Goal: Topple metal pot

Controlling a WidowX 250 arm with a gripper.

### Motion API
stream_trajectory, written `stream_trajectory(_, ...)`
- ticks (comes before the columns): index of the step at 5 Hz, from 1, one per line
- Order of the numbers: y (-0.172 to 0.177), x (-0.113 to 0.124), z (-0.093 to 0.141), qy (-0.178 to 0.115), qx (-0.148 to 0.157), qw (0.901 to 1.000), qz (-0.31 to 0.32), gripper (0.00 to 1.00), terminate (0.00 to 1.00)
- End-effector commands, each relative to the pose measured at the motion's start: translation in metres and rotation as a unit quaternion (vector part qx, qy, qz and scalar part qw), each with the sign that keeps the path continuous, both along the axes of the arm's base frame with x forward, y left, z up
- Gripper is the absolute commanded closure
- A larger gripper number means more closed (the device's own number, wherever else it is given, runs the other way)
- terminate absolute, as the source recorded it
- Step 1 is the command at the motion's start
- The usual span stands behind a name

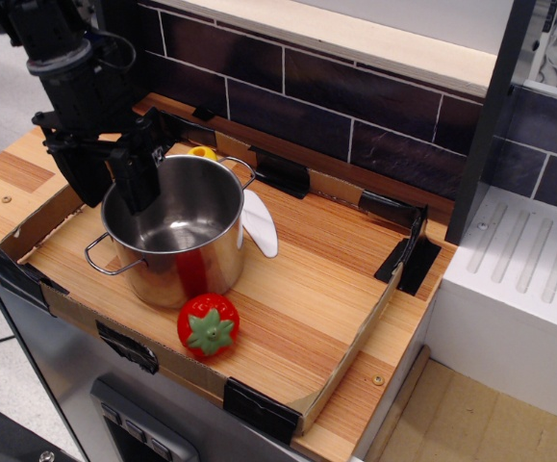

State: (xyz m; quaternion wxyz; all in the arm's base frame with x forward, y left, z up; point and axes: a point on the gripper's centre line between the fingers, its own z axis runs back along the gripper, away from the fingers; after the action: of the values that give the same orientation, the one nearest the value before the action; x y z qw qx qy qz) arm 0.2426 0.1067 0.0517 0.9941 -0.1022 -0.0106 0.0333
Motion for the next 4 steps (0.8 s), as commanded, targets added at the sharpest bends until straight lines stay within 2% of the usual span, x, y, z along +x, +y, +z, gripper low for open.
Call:
stream_trajectory(1, 0.021, 0.005, 0.018, -0.050, 0.041, 0.9978, 0.015, 1.00, 0.00)
stream_trajectory(2, 0.039, 0.008, 0.025, -0.082, 0.089, 0.9923, 0.027, 1.00, 0.00)
stream_trajectory(3, 0.053, 0.008, 0.047, -0.117, 0.112, 0.9861, 0.037, 1.00, 0.00)
stream_trajectory(4, 0.054, 0.011, 0.075, -0.139, 0.120, 0.9799, 0.077, 1.00, 0.00)
